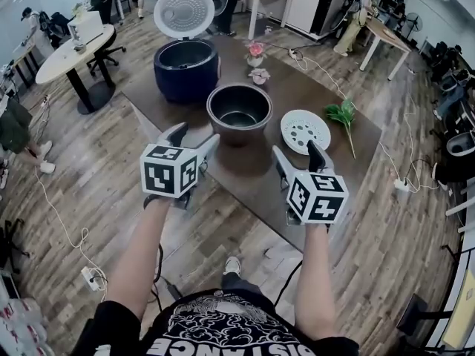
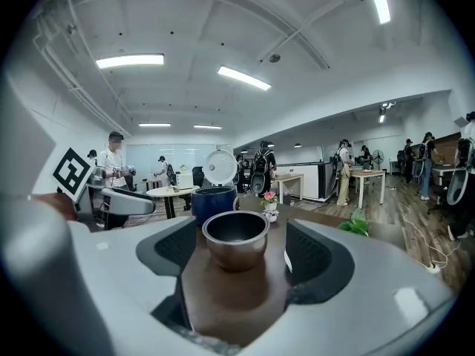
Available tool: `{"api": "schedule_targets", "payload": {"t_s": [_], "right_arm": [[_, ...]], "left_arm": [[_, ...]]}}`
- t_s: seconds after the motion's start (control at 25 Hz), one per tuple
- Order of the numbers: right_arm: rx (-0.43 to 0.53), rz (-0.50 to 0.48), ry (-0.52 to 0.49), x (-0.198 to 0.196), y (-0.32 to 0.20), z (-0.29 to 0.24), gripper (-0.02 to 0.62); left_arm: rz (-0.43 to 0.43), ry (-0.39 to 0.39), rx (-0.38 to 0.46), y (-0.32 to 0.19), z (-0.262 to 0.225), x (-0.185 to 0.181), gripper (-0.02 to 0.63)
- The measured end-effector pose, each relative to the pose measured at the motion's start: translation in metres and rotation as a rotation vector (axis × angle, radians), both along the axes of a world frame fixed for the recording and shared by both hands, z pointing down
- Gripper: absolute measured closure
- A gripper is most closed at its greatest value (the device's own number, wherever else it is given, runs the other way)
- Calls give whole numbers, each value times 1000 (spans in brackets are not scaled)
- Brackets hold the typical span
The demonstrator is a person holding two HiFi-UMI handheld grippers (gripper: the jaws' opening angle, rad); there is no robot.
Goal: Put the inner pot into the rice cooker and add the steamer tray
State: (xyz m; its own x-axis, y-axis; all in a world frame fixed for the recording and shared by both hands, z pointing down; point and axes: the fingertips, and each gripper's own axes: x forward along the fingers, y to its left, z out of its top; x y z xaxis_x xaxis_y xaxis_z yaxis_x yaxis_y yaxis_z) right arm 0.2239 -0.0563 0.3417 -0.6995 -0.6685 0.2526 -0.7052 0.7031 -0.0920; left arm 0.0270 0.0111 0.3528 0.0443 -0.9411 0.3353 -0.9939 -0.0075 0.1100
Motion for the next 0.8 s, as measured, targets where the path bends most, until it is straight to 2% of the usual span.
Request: {"api": "schedule_targets", "payload": {"t_s": [0.2, 0.8], "right_arm": [[-15, 1, -7, 1, -27, 5, 227], [-40, -37, -32, -7, -86, 8, 222]], "left_arm": [[-24, -24, 4, -21, -1, -6, 268], [-40, -25, -26, -74, 3, -4, 268]]}}
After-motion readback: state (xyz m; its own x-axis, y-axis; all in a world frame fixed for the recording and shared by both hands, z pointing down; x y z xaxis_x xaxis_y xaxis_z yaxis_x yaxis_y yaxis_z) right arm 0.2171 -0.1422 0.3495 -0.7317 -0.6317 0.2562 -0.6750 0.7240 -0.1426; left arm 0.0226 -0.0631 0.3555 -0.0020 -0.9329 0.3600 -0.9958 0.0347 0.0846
